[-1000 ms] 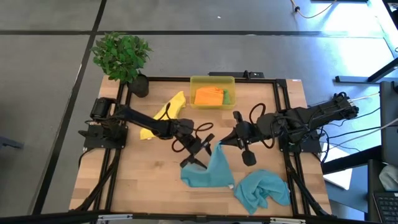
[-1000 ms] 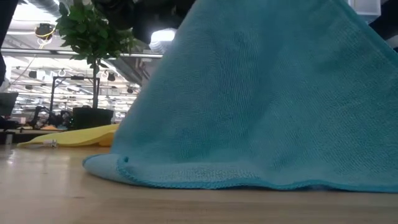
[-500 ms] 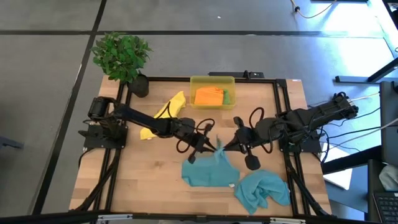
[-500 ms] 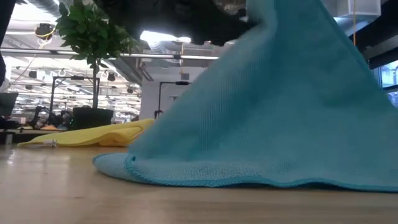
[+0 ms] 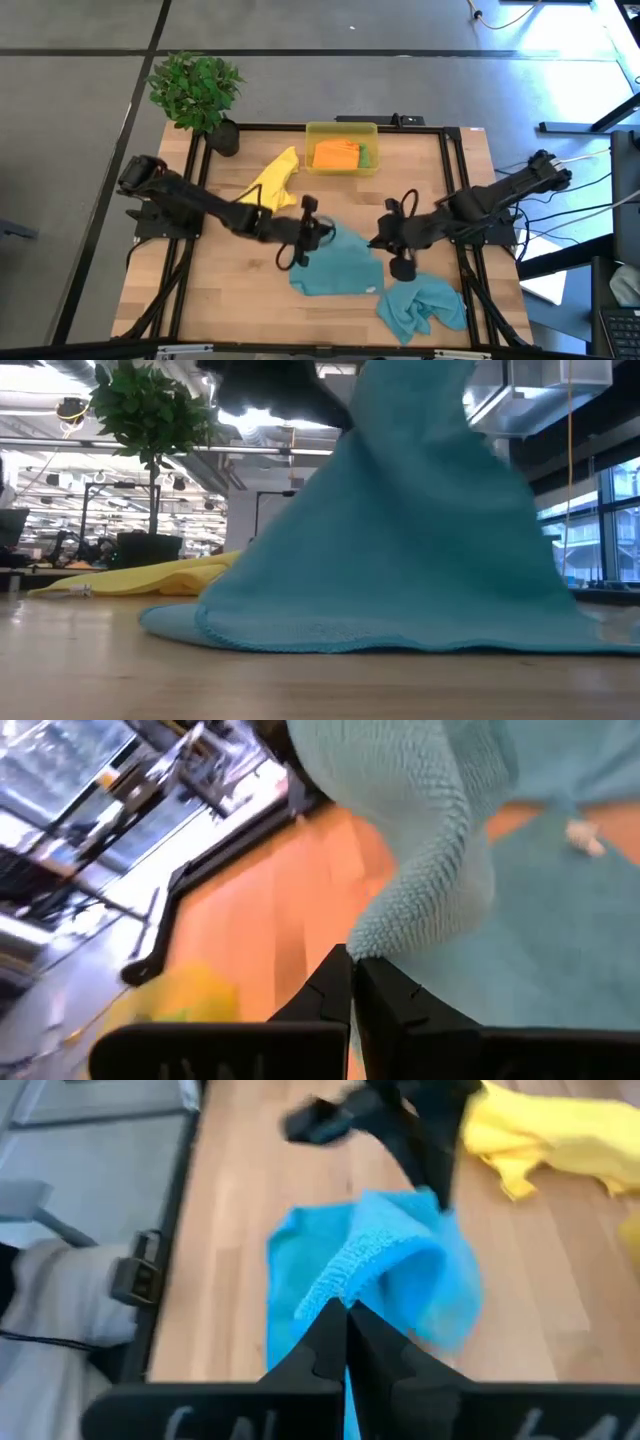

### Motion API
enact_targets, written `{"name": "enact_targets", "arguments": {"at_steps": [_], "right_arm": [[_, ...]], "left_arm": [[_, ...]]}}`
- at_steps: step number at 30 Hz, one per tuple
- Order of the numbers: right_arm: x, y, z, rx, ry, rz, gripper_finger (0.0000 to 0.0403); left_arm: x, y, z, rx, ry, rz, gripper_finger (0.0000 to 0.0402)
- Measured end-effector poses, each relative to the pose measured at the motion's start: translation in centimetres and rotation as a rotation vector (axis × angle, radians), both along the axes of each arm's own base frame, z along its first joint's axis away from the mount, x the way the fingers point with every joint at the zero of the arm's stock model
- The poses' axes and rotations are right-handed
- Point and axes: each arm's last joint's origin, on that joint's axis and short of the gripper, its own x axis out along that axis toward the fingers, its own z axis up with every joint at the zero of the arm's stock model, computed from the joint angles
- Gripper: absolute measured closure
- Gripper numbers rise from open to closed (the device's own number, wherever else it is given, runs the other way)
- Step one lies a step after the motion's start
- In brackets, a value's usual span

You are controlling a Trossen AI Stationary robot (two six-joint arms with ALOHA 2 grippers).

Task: Fold microfiber towels
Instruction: Fold the top blue microfiber cloth

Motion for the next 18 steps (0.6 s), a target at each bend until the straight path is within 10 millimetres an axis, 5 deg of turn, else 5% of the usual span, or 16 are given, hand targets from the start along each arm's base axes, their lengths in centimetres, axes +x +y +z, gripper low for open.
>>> {"name": "enact_targets", "arguments": {"at_steps": [8, 18], "right_arm": [[4.2, 1.9, -8.0, -0.061, 0.239, 0.007, 0.0398], [7.5, 5.1, -13.9, 0.054, 0.317, 0.149, 0.0398]], "left_arm": [[-2.3, -3.7, -2.8, -0.149, 0.114, 0.004, 0.0401], [-5.1, -4.2, -7.1, -0.394, 0.300, -0.008, 0.0362]]}}
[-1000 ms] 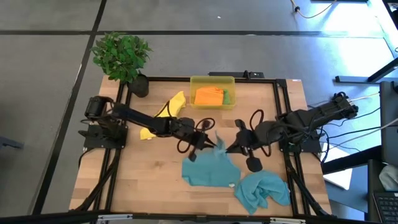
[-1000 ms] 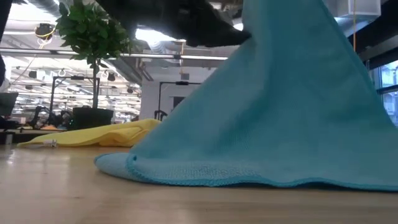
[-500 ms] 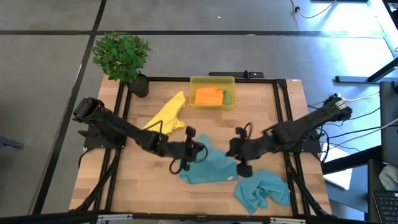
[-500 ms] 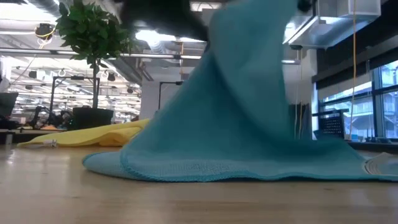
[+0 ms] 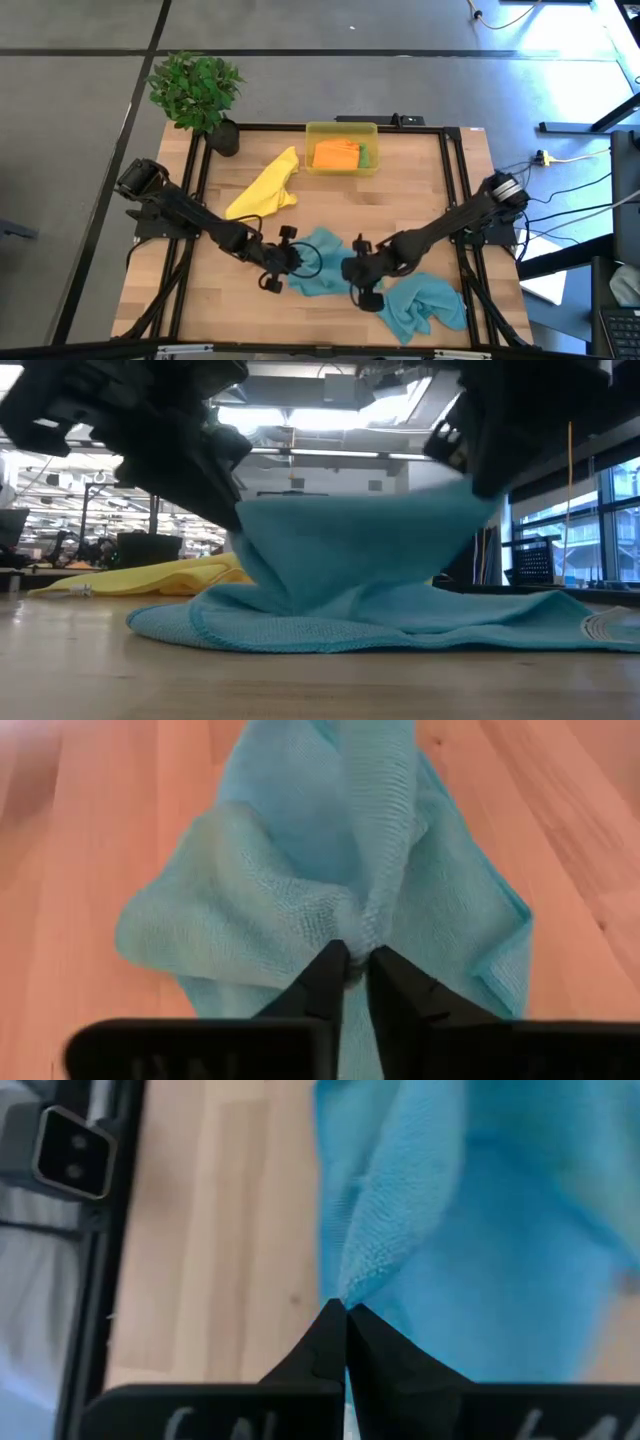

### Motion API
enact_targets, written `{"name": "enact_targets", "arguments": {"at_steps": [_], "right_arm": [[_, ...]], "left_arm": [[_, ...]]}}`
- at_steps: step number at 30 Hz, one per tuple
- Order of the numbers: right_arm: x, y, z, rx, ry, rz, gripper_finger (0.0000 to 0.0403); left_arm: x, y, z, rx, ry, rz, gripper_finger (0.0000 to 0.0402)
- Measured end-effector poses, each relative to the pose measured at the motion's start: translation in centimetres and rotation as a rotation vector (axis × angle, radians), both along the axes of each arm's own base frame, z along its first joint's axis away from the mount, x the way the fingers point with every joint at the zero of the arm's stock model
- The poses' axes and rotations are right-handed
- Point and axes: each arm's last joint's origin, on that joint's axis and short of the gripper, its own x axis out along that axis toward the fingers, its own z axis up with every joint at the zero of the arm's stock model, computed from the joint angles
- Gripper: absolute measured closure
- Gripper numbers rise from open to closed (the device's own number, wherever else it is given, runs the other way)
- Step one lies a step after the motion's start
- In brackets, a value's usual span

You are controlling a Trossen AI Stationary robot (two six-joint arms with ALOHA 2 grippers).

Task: Fold microfiber towels
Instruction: Fold the top blue microfiber cloth

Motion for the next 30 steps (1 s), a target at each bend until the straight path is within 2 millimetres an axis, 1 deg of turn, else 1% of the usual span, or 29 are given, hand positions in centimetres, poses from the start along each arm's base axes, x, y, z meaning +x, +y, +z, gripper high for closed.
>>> {"name": "enact_targets", "arguments": {"at_steps": [4, 8, 12, 16, 19, 21, 24, 26, 30], "right_arm": [[0.8, 0.9, -2.1, 0.055, 0.039, 0.044, 0.0398], [1.2, 1.2, -4.0, 0.076, 0.097, 0.063, 0.0398], [1.3, 1.3, -5.1, 0.067, 0.124, 0.063, 0.0398], [1.3, 1.3, -5.2, 0.066, 0.126, 0.063, 0.0398], [1.4, 1.4, -5.2, 0.067, 0.124, 0.063, 0.0398], [1.4, 1.4, -5.2, 0.069, 0.118, 0.064, 0.0398], [1.4, 1.4, -5.2, 0.068, 0.118, 0.064, 0.0398], [1.4, 1.4, -5.2, 0.067, 0.116, 0.068, 0.0398], [1.5, 1.4, -5.1, 0.065, 0.102, 0.084, 0.0398]], "left_arm": [[-0.1, -0.2, -0.1, -0.001, 0.001, -0.007, 0.0317], [0.0, 0.1, 0.0, -0.001, -0.005, 0.005, 0.0275], [0.4, 0.7, 0.2, -0.012, -0.028, 0.028, 0.0242], [1.4, 2.1, 0.6, -0.001, -0.082, 0.049, 0.0221], [2.1, 4.1, 0.7, 0.033, -0.094, 0.070, 0.0215], [2.9, 6.1, 0.7, 0.006, -0.097, 0.073, 0.0213], [3.8, 9.0, -0.2, -0.114, -0.060, 0.037, 0.0213], [4.2, 10.8, -0.5, -0.188, -0.065, 0.030, 0.0213], [4.6, 14.3, -1.0, -0.317, -0.052, 0.109, 0.0213]]}}
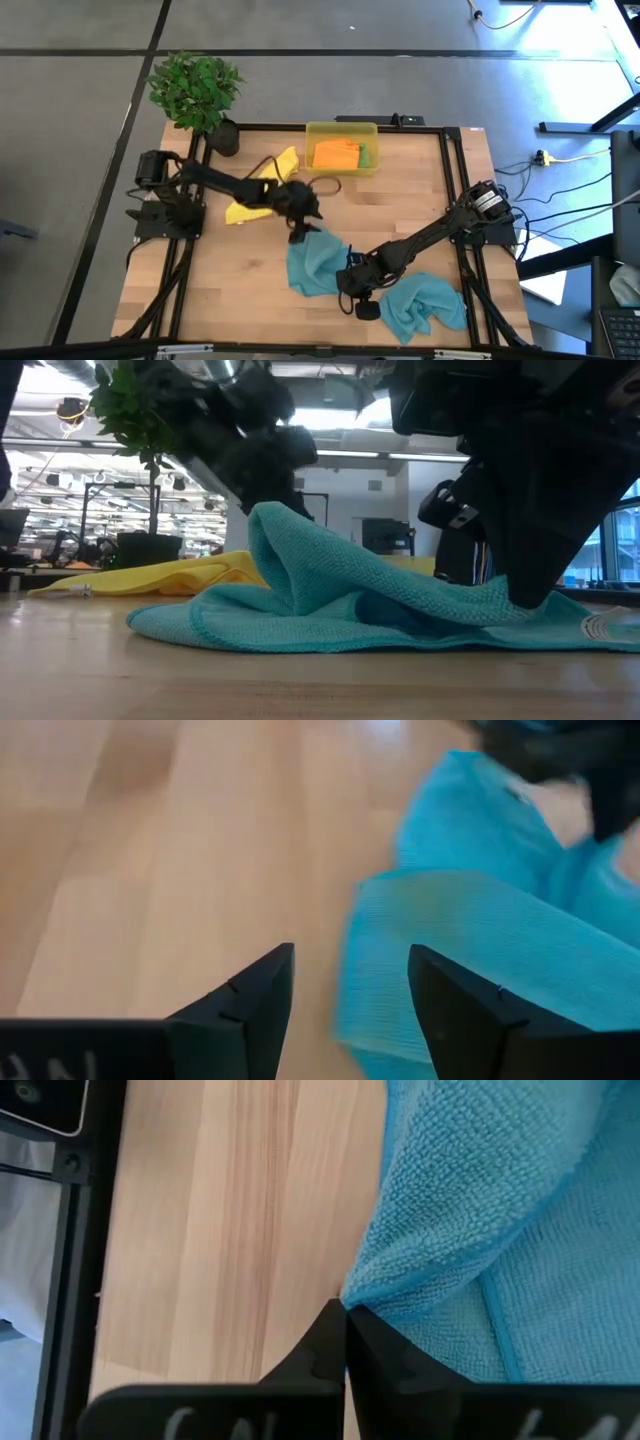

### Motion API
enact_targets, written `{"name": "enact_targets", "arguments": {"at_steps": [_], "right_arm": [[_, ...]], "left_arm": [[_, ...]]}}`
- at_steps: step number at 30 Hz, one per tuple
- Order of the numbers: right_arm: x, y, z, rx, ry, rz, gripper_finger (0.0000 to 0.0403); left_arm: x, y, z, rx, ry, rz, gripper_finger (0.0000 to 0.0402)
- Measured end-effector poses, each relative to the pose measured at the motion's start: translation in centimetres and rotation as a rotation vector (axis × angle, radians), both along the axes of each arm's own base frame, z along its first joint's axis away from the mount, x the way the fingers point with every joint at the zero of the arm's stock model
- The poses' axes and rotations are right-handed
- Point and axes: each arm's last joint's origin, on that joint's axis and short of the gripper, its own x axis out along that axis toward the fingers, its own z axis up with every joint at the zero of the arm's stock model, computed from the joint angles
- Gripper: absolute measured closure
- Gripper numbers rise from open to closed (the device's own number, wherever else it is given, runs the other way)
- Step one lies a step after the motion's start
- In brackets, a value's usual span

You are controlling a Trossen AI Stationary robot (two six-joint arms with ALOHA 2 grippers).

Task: Fold microfiber towels
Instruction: Fold the top blue microfiber cloth

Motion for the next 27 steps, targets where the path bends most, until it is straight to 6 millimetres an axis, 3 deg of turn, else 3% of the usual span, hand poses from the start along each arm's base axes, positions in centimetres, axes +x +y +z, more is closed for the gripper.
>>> {"name": "enact_targets", "arguments": {"at_steps": [3, 13, 20, 23, 27], "right_arm": [[0.0, 0.0, 0.0, 0.001, -0.005, 0.002, 0.0398], [0.0, 0.0, 0.0, 0.001, -0.003, 0.001, 0.0398], [-0.1, 0.1, 0.0, 0.000, 0.001, 0.004, 0.0398], [-0.1, 0.1, 0.0, 0.000, 0.001, 0.004, 0.0398], [-0.1, 0.1, 0.0, 0.000, 0.001, 0.004, 0.0398]], "left_arm": [[0.6, 1.4, -0.7, -0.086, 0.023, 0.002, 0.0213], [4.3, 0.5, -3.3, -0.179, 0.202, -0.109, 0.0213], [5.1, 0.3, -1.6, -0.145, 0.163, -0.149, 0.0226], [5.1, -0.4, -0.4, -0.111, 0.119, -0.197, 0.0246], [4.5, -1.4, -0.8, -0.093, 0.189, -0.244, 0.0283]]}}
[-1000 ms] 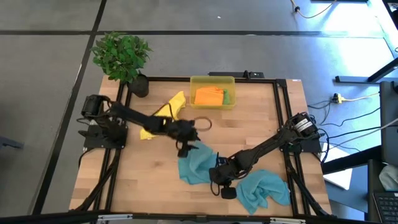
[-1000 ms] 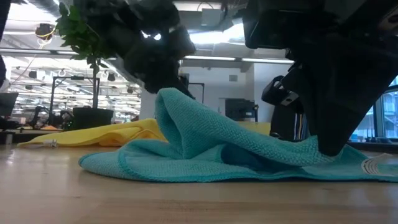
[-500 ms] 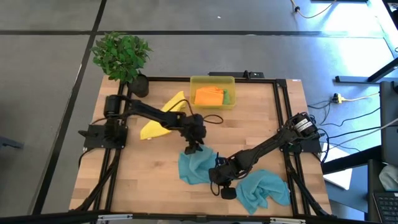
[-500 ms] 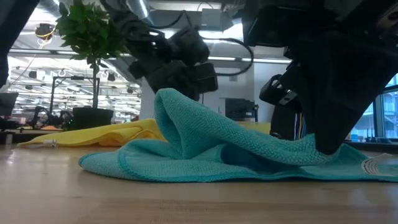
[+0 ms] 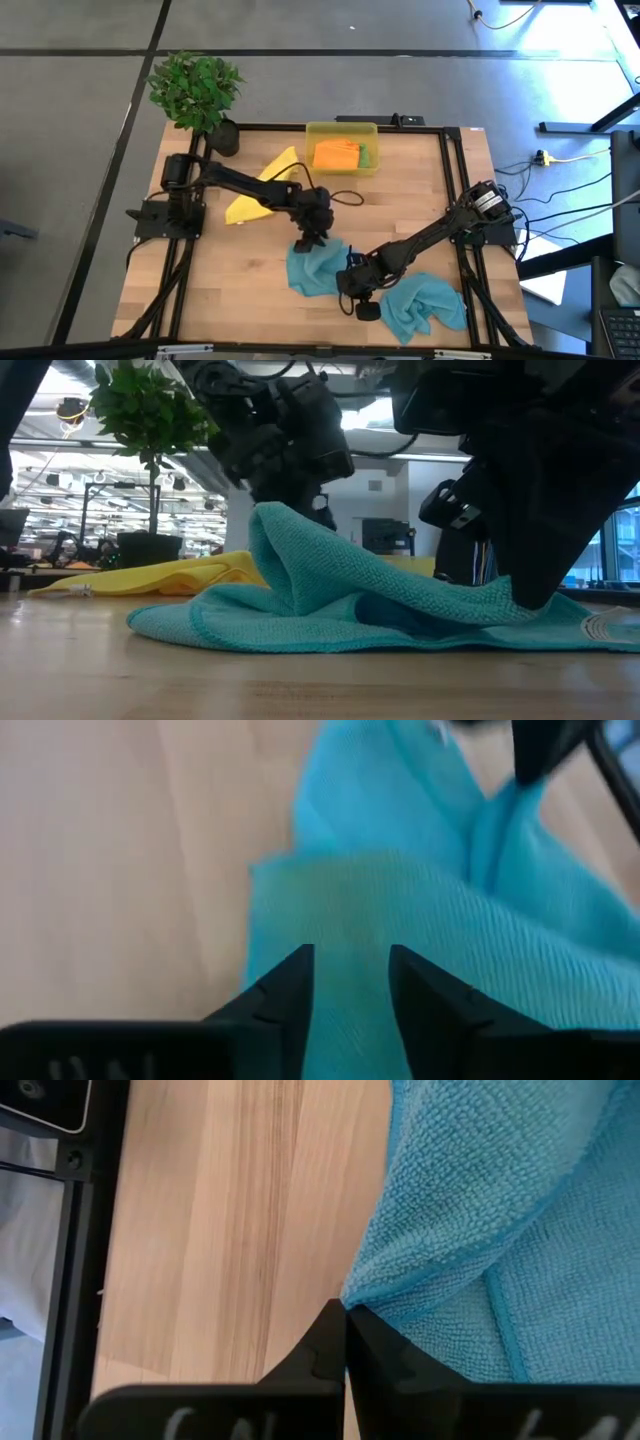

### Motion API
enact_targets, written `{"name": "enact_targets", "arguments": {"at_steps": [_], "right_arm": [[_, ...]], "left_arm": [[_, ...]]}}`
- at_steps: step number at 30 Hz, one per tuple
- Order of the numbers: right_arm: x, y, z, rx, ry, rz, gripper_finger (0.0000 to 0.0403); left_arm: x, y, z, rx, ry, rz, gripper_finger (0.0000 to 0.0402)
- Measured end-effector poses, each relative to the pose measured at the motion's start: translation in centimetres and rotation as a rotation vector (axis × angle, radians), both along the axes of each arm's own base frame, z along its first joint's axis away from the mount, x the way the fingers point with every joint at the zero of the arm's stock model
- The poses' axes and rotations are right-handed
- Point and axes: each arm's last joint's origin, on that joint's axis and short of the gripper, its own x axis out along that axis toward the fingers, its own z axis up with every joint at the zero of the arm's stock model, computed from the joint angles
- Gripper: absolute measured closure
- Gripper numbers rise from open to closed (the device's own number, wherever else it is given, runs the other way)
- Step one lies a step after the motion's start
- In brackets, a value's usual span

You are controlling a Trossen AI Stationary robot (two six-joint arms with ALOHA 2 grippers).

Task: Fold microfiber towels
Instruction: Fold the top blue microfiber cloth

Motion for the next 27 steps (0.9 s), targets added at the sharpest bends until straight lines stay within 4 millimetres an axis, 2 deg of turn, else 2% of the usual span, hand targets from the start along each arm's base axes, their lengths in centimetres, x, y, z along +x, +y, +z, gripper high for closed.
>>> {"name": "enact_targets", "arguments": {"at_steps": [3, 6, 10, 15, 20, 27], "right_arm": [[0.0, 0.0, 0.0, 0.000, 0.000, 0.000, 0.0398], [0.0, 0.0, 0.0, 0.000, -0.002, 0.001, 0.0398], [0.0, 0.0, 0.0, -0.004, -0.008, -0.001, 0.0398], [0.1, 0.0, 0.0, -0.005, -0.010, 0.001, 0.0398], [0.1, 0.0, 0.0, -0.008, -0.013, 0.005, 0.0398], [0.1, 0.0, 0.1, -0.007, -0.021, 0.010, 0.0398]], "left_arm": [[-0.6, -0.1, -0.4, 0.039, 0.083, 0.019, 0.0301], [-0.8, 0.7, -0.6, 0.102, 0.116, 0.122, 0.0298], [-0.5, 1.8, -0.4, 0.115, 0.082, 0.179, 0.0270], [-0.3, 2.8, -0.8, 0.021, 0.067, 0.147, 0.0224], [-0.2, 1.9, -2.2, -0.038, 0.114, 0.089, 0.0200], [0.1, 1.0, -2.8, 0.035, 0.098, 0.073, 0.0213]]}}
